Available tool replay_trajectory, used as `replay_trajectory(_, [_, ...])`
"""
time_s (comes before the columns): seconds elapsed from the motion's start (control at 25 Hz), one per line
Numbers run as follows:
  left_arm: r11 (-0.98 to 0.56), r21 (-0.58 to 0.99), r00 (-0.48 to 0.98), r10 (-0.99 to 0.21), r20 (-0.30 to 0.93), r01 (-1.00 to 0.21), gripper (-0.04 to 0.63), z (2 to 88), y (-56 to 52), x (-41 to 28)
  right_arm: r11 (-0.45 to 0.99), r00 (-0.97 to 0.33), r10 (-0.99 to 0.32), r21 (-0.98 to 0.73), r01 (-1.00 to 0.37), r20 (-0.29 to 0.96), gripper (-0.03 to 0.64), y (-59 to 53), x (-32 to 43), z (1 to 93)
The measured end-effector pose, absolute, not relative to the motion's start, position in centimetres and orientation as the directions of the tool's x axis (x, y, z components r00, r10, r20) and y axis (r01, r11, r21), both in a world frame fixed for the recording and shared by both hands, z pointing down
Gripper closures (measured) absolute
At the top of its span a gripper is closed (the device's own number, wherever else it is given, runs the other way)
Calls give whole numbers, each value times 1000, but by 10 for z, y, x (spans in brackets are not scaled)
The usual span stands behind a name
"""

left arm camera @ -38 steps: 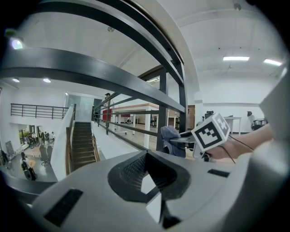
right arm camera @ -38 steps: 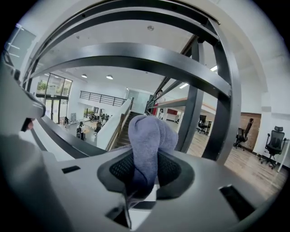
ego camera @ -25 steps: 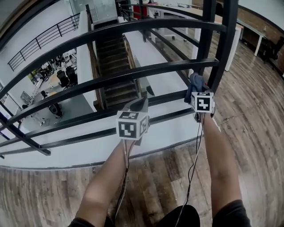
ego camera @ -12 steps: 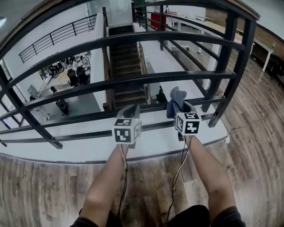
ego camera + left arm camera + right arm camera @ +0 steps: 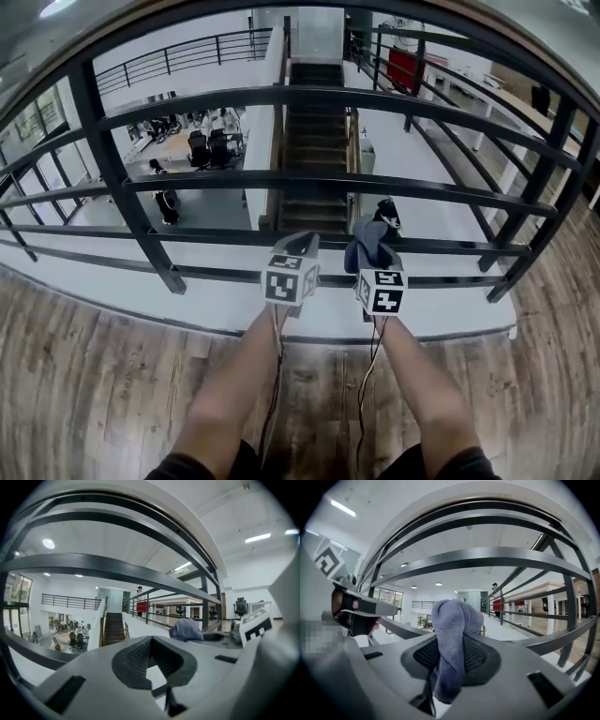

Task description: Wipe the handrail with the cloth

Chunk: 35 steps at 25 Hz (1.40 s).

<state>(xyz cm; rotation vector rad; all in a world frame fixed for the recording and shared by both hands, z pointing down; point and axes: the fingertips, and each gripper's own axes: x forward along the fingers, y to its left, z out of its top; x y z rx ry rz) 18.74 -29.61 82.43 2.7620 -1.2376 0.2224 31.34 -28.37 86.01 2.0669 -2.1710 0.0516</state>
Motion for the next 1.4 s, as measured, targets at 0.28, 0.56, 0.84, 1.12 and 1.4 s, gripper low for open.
replay_trajectory(0.28, [-619, -2, 611, -775, 162, -785, 597, 843, -327, 68, 205, -198, -977, 91, -974, 82, 502, -318, 145, 875])
replay_trajectory(0.56, [-474, 61, 478, -873, 97, -878, 597, 848, -355, -91, 334, -330, -942, 99, -937, 62, 502, -338, -14, 896])
replay_trajectory(0.84, [-238, 133, 254, -959, 128, -962, 597, 897, -370, -255, 495, -479, -859, 58, -867, 178, 502, -361, -145, 958])
replay_trajectory(1.12, [-214, 110, 231, -957, 178, -971, 597, 942, -362, -331, 519, -499, -797, -38, -854, 340, 502, -399, -233, 1010])
replay_trajectory(1.4, [-209, 100, 228, -944, 238, -973, 597, 977, -368, -345, 483, -416, -794, 45, -875, 444, 502, -439, -251, 1040])
